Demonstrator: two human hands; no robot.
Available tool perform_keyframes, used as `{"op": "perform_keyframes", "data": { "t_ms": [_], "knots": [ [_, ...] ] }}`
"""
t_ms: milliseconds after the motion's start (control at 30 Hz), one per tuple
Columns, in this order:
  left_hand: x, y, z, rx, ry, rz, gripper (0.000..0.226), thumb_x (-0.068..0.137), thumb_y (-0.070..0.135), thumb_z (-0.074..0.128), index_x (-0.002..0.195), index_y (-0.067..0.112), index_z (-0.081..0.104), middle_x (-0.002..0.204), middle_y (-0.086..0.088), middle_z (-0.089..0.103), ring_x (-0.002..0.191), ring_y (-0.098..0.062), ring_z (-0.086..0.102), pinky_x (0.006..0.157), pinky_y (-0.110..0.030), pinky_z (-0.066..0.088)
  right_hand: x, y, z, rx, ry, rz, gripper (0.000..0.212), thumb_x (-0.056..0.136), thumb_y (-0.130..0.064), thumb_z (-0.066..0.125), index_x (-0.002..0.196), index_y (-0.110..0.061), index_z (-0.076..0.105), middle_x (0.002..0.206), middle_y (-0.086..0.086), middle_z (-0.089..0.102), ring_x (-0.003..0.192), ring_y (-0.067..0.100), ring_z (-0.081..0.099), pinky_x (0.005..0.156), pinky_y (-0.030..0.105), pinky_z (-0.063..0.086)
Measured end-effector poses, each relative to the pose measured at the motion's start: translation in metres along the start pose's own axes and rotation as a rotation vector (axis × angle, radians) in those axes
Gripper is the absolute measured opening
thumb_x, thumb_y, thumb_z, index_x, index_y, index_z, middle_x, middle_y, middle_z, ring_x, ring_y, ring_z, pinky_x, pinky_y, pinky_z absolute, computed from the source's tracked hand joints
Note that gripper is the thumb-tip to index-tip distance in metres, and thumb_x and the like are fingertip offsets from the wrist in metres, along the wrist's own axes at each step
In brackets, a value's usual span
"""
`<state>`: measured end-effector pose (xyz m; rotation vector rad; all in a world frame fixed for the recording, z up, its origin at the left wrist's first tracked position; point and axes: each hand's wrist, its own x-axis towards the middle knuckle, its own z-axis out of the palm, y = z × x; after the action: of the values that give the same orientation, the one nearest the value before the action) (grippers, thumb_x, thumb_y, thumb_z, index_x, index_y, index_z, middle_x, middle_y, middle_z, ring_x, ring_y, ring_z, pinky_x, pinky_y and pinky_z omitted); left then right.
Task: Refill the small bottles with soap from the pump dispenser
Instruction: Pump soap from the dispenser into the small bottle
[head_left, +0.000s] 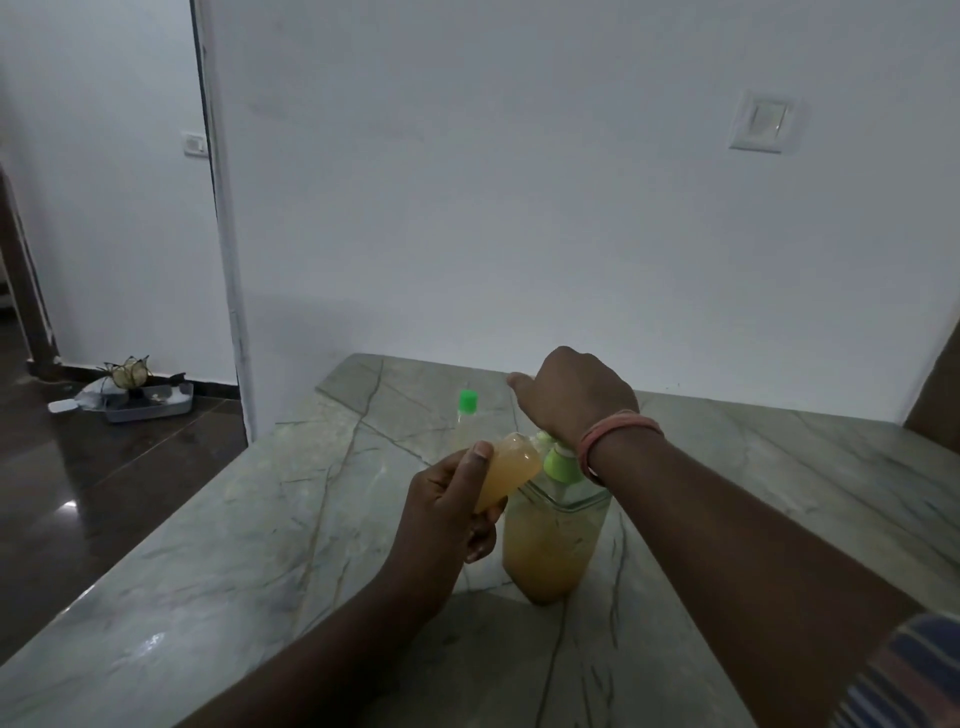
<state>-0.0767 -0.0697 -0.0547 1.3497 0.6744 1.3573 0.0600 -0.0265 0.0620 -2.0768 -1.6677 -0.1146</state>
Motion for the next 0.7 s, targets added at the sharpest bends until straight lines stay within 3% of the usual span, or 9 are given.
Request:
{"op": "perform_keyframes", "data": {
  "t_ms": [233, 433, 700],
  "knots": [
    [-0.002, 0.001, 0.000, -0.012, -0.016, 0.001, 0.047, 0.090, 0.050, 0.049, 0.094, 0.006, 0.063, 0.060, -0.010, 0.053, 0.042, -0.013, 0.042, 0.042, -0.023, 0.035, 0.004, 0.000, -0.002, -0.012, -0.083, -0.014, 0.038, 0.089, -0.051, 0.054, 0.067, -0.020, 0.047, 0.069, -0.001, 0.052, 0.073, 0.023, 0.057, 0.065, 0.030, 0.043],
    [0.002, -0.001, -0.001, -0.028, -0.022, 0.018, 0.043, 0.090, 0.047, 0.049, 0.086, 0.006, 0.061, 0.056, -0.007, 0.051, 0.040, -0.013, 0.040, 0.042, -0.022, 0.034, 0.003, 0.004, 0.003, 0.017, -0.027, 0.012, 0.040, 0.091, -0.050, 0.051, 0.066, -0.019, 0.048, 0.071, 0.000, 0.056, 0.076, 0.026, 0.061, 0.065, 0.031, 0.045],
    [-0.004, 0.003, -0.001, -0.008, -0.004, -0.028, 0.047, 0.089, 0.050, 0.049, 0.095, 0.006, 0.062, 0.060, -0.009, 0.053, 0.042, -0.013, 0.042, 0.044, -0.022, 0.036, -0.004, 0.002, 0.000, 0.033, -0.015, 0.057, 0.036, 0.092, -0.045, 0.049, 0.066, -0.021, 0.046, 0.068, -0.002, 0.051, 0.073, 0.025, 0.057, 0.065, 0.030, 0.044]
  ]
}}
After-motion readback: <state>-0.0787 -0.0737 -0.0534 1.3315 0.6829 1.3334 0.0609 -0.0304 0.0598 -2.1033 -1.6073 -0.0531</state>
